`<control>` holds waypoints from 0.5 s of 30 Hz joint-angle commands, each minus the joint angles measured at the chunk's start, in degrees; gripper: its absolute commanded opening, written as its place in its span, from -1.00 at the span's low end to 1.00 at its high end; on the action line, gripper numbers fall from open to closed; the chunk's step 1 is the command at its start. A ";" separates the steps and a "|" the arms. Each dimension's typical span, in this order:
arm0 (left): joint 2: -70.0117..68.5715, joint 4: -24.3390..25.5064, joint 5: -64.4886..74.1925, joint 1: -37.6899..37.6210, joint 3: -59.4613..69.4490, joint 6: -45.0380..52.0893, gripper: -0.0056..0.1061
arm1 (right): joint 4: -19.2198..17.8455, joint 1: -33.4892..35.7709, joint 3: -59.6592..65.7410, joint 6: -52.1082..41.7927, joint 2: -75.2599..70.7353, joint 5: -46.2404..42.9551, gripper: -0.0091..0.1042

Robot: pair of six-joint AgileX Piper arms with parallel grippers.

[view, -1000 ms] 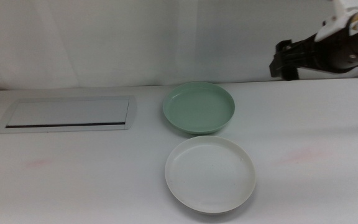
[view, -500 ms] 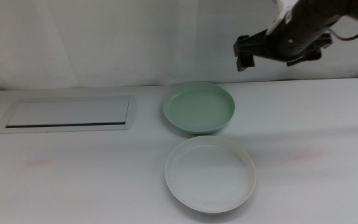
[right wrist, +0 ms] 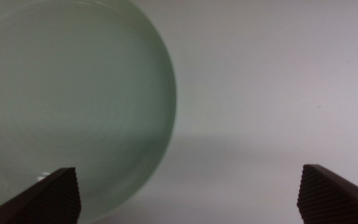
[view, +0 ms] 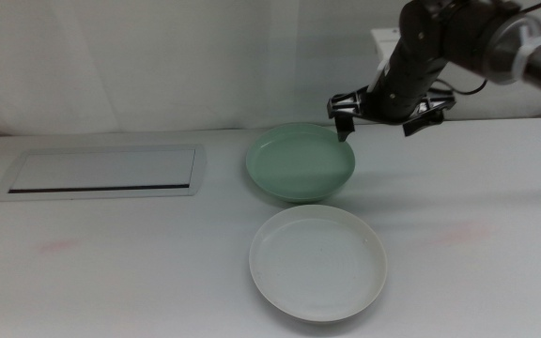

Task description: Stack the three bowls on top of each other.

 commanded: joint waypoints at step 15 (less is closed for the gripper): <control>-2.22 -0.22 -0.72 0.30 2.26 -0.29 -0.95 | 1.82 -0.40 -7.45 0.25 10.58 0.55 0.81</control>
